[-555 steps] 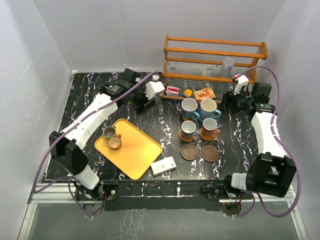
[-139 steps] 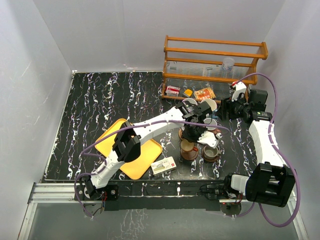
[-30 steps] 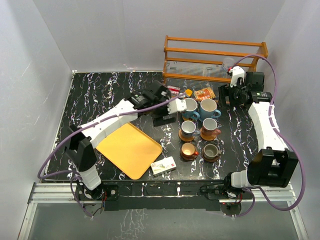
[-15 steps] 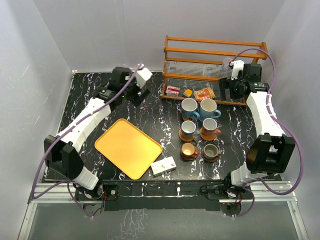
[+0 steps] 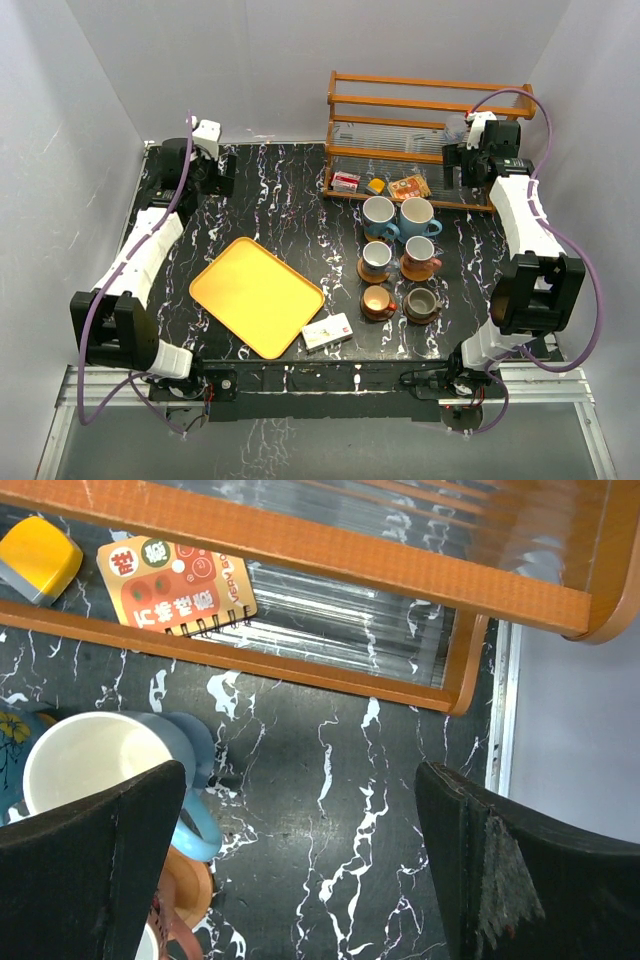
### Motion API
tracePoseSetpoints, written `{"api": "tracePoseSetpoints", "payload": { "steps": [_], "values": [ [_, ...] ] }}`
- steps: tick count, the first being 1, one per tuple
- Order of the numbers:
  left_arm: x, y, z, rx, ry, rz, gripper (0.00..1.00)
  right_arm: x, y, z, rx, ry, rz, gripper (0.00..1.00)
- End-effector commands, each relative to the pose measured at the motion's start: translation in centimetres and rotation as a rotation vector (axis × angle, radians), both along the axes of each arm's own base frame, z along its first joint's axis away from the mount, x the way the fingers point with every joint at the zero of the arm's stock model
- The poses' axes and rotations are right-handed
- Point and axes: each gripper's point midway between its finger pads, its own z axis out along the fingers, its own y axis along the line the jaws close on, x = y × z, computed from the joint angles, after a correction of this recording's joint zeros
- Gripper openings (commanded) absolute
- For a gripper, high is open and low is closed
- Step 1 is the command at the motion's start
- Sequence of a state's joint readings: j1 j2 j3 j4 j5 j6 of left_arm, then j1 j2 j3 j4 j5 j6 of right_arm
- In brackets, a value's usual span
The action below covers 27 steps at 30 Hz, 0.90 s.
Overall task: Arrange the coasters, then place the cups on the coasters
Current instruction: Reset both arms
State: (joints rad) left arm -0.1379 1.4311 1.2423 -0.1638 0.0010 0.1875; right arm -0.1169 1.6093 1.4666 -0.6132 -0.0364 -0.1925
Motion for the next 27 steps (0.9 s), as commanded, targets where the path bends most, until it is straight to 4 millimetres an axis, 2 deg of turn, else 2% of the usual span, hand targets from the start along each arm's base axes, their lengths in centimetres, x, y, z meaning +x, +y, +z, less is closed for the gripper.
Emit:
{"api": "tracePoseSetpoints", "payload": {
  "steps": [1,6,12,16,20,27],
  "values": [
    [-0.3,2.4,4.2,-0.061,-0.156,0.119,0.99,2.7,-0.5,4.3,-0.036,-0.144,-0.008,0.98],
    [-0.6,4.2,3.7,-0.073,-0.197,0.17,0.99,3.3,-0.7,5.5,-0.029,-0.265,-0.042,0.98],
    [-0.9,5.8,2.9,-0.017,-0.251,0.174,0.99,3.0,0.2,5.6,0.028,-0.338,-0.034,0.98],
    [-1.4,5.9,3.0,-0.011,-0.261,0.171,0.99,2.0,0.1,5.6,0.019,-0.375,-0.046,0.98],
    [-2.3,6.1,3.0,-0.016,-0.242,0.184,0.99,0.9,0.2,6.9,-0.01,-0.417,-0.02,0.98],
    [-4.3,4.9,2.7,-0.087,-0.207,0.134,0.99,-0.6,1.2,8.1,0.0,-0.457,0.026,0.98]
  ]
}}
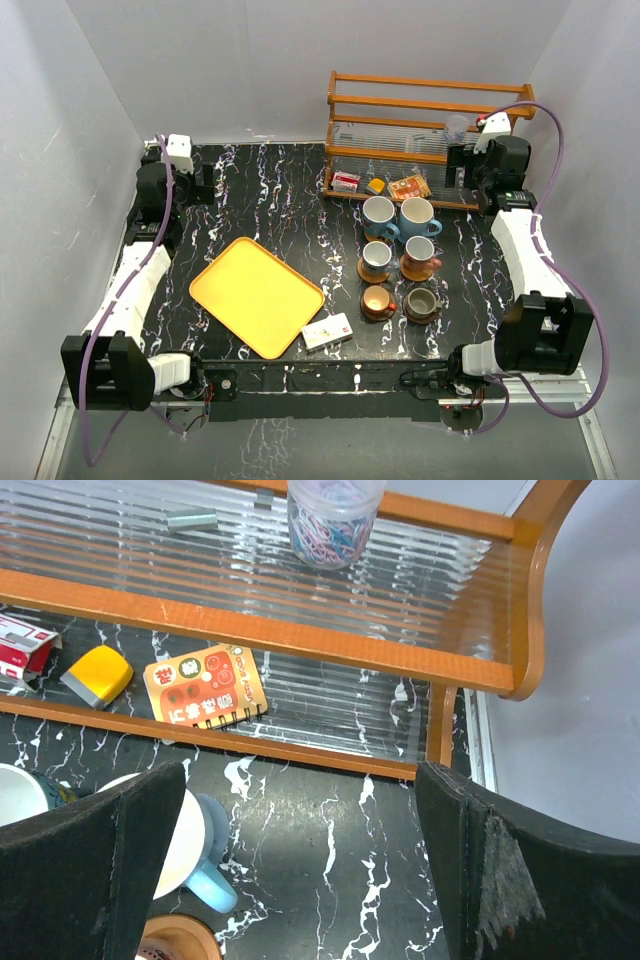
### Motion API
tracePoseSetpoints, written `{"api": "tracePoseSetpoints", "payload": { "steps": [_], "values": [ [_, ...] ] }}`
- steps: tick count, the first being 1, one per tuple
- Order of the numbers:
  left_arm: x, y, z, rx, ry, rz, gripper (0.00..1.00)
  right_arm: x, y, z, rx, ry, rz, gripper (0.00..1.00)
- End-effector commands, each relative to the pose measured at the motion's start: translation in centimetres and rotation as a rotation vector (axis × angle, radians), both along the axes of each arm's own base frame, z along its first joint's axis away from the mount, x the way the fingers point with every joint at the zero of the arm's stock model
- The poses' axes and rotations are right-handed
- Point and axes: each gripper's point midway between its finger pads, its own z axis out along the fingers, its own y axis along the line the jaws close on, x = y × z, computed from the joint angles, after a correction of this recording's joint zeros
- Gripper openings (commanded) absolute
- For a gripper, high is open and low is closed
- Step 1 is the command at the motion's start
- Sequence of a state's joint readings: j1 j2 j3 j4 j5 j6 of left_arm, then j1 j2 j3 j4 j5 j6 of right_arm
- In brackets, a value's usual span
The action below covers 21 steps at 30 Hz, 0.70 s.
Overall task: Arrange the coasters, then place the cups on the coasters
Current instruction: Reset both arms
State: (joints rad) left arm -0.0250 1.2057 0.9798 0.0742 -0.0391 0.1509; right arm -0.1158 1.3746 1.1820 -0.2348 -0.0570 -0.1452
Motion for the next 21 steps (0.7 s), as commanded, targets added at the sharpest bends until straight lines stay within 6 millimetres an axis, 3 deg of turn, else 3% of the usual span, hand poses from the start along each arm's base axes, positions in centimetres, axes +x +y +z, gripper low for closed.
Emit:
{"api": "tracePoseSetpoints", "payload": {
  "steps": [1,9,15,21],
  "values": [
    [-1.7,-0.9,0.8,-0.057,-0.011,-0.044,0.99,-0.2,0.5,3.6,-0.02,-0.131,0.028,0.98],
    [-3.4,-1.6,1.2,-0.141,-0.045,-0.108,0.99,-2.5,-0.2,3.4,-0.011,-0.181,0.046,0.98],
    [-3.7,-1.2,1.4,-0.118,-0.05,-0.106,0.99,-4.4,-1.4,5.8,0.002,-0.259,0.053,0.98],
    [-3.5,-1.2,1.3,-0.111,-0.036,-0.11,0.99,-4.5,-1.1,5.3,0.017,-0.239,0.095,0.98]
  ]
}}
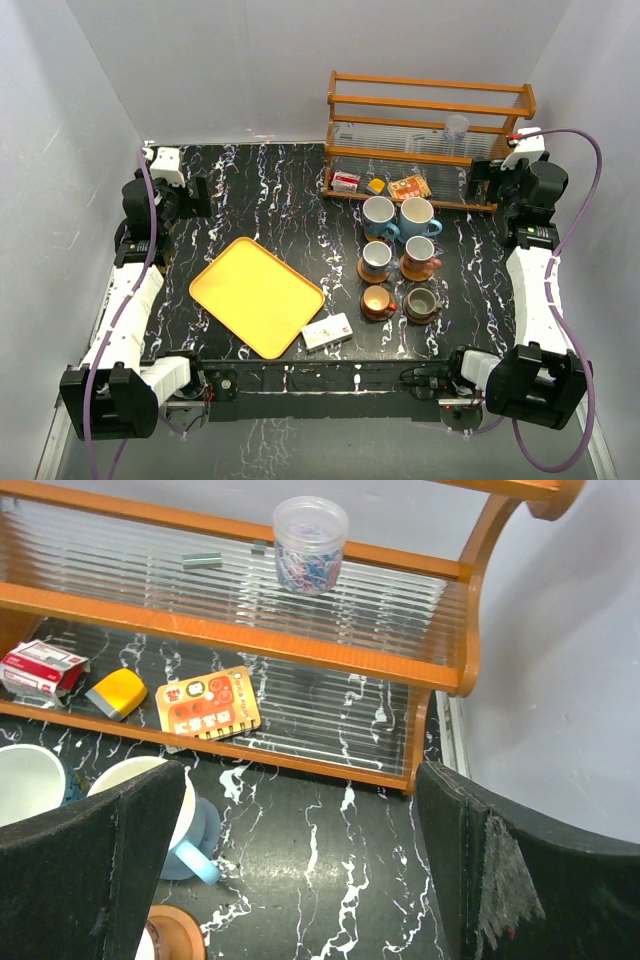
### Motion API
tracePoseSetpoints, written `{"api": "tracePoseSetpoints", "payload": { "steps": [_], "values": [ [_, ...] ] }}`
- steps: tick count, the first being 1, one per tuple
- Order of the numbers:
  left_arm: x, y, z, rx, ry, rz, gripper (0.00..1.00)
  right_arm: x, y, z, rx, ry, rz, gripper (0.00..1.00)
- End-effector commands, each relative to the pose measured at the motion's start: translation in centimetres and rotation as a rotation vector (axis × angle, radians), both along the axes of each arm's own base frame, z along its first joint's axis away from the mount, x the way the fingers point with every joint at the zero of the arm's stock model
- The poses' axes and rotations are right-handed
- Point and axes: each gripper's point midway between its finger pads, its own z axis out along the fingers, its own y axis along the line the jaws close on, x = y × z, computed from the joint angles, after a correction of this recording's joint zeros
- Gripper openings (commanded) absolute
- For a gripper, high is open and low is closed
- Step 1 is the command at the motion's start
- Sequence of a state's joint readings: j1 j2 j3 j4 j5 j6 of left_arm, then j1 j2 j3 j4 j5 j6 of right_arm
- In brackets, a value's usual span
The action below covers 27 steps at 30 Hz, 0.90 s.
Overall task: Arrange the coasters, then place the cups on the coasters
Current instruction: Reset both arms
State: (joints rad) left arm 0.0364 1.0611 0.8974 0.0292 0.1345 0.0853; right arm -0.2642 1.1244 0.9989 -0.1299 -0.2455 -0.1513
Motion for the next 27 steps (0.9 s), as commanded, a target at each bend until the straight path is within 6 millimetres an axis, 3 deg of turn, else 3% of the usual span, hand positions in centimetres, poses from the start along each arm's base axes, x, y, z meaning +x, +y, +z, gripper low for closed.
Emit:
{"api": "tracePoseSetpoints", "payload": {
  "steps": [1,15,27],
  "values": [
    [-0.1,-0.3,1.0,-0.001,-0.018,-0.021,0.99,0.5,0.9,1.4,-0.003,-0.053,0.066,0.98],
    [0.1,-1.2,-0.1,0.02,0.023,-0.094,0.99,0.8,0.7,0.3,-0.028,-0.009,0.067,0.98],
    [0.0,-0.1,0.5,0.02,0.001,-0.026,0.99,0.5,1.2,0.7,-0.029,-0.023,0.09,0.98]
  ]
}}
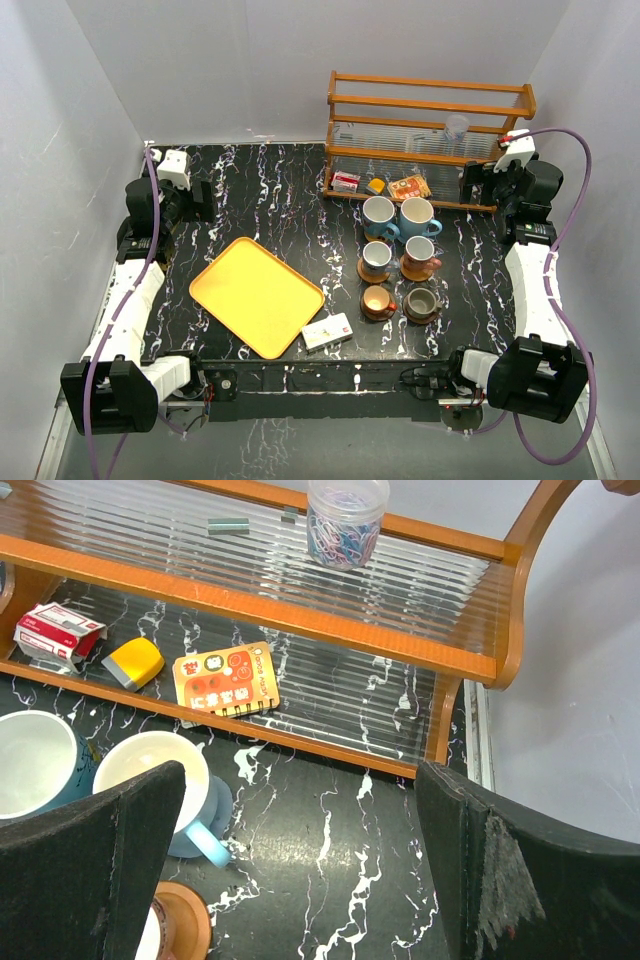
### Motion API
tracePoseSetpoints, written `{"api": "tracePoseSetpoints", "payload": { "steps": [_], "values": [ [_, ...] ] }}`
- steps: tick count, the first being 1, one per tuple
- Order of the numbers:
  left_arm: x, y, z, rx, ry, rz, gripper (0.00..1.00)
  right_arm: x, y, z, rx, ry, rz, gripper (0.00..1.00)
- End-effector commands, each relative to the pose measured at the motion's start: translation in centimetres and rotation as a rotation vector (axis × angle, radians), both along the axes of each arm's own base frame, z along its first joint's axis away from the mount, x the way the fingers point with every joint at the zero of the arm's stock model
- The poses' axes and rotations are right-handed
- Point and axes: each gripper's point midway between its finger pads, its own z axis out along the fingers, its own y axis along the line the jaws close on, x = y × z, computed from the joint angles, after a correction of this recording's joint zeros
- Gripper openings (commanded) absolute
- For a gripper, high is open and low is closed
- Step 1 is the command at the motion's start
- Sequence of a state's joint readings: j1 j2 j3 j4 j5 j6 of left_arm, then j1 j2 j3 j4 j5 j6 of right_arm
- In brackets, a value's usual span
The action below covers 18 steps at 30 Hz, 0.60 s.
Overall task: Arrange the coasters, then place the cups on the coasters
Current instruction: Reset both arms
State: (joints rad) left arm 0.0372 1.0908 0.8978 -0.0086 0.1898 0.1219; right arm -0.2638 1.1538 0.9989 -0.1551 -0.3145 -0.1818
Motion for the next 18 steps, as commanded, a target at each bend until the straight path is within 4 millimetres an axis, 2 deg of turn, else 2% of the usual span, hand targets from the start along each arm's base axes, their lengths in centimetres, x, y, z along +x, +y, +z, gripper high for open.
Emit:
{"api": "tracePoseSetpoints", "payload": {
  "steps": [1,4,9,18],
  "values": [
    [0.1,1.0,2.4,0.009,-0.062,0.055,0.99,0.2,0.2,2.3,-0.028,-0.073,0.015,0.98],
    [0.2,1.8,2.5,0.019,-0.061,0.096,0.99,0.1,0.2,2.5,-0.029,-0.073,0.016,0.98],
    [0.2,1.4,2.3,0.016,-0.059,0.074,0.99,0.1,0.5,2.3,-0.029,-0.07,0.032,0.98],
    [0.1,2.3,2.8,0.018,-0.064,0.115,0.99,-0.1,0.6,2.7,-0.029,-0.07,0.039,0.98]
  ]
}}
